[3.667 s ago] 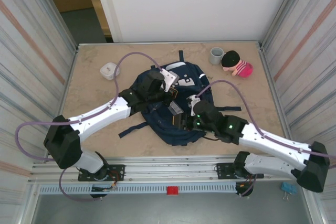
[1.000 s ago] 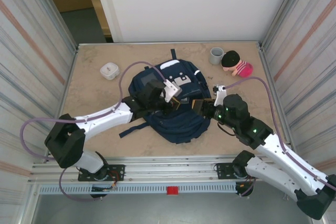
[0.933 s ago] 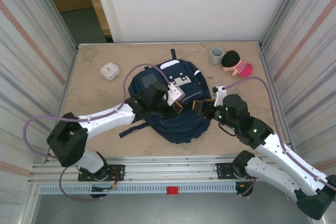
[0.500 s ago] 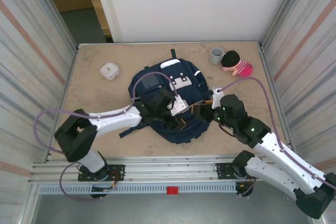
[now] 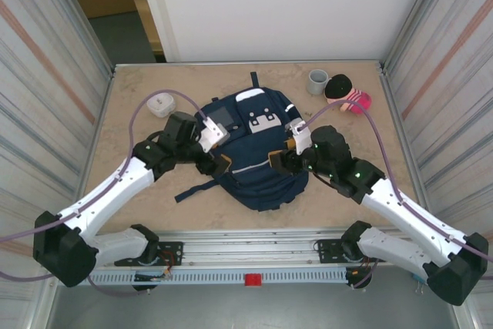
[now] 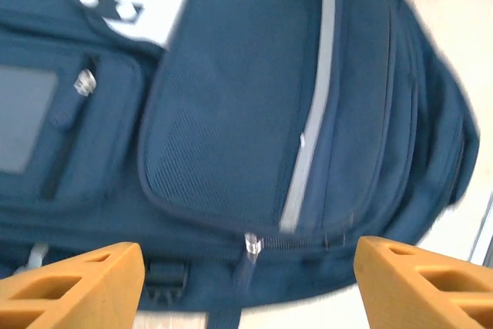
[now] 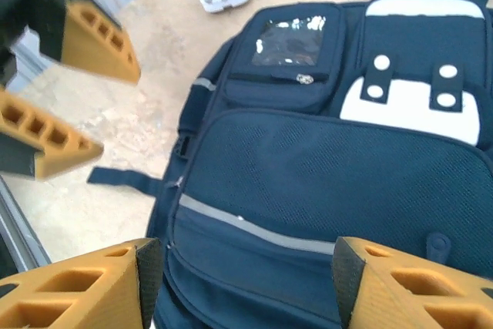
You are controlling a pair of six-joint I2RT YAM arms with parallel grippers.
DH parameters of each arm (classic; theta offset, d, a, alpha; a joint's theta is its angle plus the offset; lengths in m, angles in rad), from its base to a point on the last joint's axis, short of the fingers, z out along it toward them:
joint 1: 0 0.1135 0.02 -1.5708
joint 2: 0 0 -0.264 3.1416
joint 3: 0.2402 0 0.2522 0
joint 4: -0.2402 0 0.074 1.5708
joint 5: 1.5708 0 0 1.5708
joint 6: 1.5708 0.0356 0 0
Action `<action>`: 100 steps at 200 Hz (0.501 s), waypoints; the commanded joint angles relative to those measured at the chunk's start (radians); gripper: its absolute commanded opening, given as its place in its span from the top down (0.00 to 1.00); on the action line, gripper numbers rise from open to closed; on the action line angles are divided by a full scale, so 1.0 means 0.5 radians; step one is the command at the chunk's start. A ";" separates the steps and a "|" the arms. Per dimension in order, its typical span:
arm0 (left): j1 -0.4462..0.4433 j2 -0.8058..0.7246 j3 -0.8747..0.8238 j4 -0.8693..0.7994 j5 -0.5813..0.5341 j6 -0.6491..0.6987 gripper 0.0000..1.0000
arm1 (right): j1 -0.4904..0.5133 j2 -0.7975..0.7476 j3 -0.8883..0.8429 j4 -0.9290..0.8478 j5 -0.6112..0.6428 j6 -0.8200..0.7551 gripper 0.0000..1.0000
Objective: Pack the student bag
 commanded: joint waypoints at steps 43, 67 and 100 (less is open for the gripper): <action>0.000 0.067 -0.311 0.004 -0.138 0.968 0.29 | -0.025 0.033 -0.248 0.530 0.079 0.730 0.38; -0.001 0.201 -0.344 0.135 -0.128 0.973 0.28 | 0.031 0.041 -0.325 0.646 0.133 0.839 0.39; -0.006 0.426 -0.239 0.128 -0.039 0.951 0.29 | 0.064 0.032 -0.391 0.727 0.154 0.879 0.38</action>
